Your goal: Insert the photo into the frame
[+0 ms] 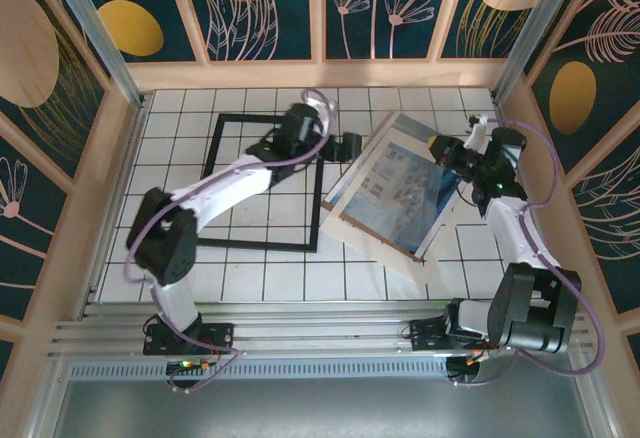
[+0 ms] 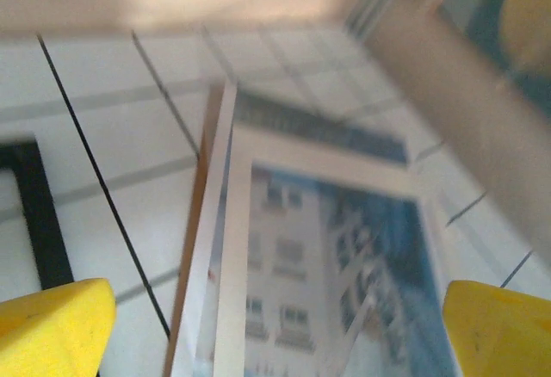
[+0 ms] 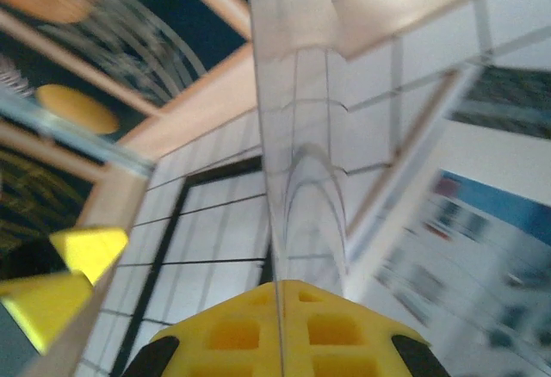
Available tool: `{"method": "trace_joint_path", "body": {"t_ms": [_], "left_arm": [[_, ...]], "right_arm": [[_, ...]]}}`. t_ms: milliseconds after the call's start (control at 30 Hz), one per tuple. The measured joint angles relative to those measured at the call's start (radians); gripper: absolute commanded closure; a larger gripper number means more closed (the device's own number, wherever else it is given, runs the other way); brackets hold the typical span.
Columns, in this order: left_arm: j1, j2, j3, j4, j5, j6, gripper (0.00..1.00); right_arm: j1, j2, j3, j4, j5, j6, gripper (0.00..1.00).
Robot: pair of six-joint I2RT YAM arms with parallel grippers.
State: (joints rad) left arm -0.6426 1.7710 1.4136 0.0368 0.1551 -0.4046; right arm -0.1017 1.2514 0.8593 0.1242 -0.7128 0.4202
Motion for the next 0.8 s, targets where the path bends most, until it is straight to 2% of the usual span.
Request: {"method": "trace_joint_path", "body": {"t_ms": [267, 600, 800], "left_arm": [[0.106, -0.161, -0.097, 0.104, 0.128, 0.0, 0.01], [0.291, -0.236, -0.194, 0.253, 0.337, -0.07, 0.01], [0.343, -0.222, -0.19, 0.393, 0.473, -0.158, 0.01]], "right_arm": [[0.122, -0.009, 0.197, 0.008, -0.085, 0.005, 1.0], [0.226, -0.01, 0.369, 0.047, -0.169, 0.069, 1.0], [0.27, -0.007, 0.463, 0.082, -0.198, 0.124, 1.0]]}}
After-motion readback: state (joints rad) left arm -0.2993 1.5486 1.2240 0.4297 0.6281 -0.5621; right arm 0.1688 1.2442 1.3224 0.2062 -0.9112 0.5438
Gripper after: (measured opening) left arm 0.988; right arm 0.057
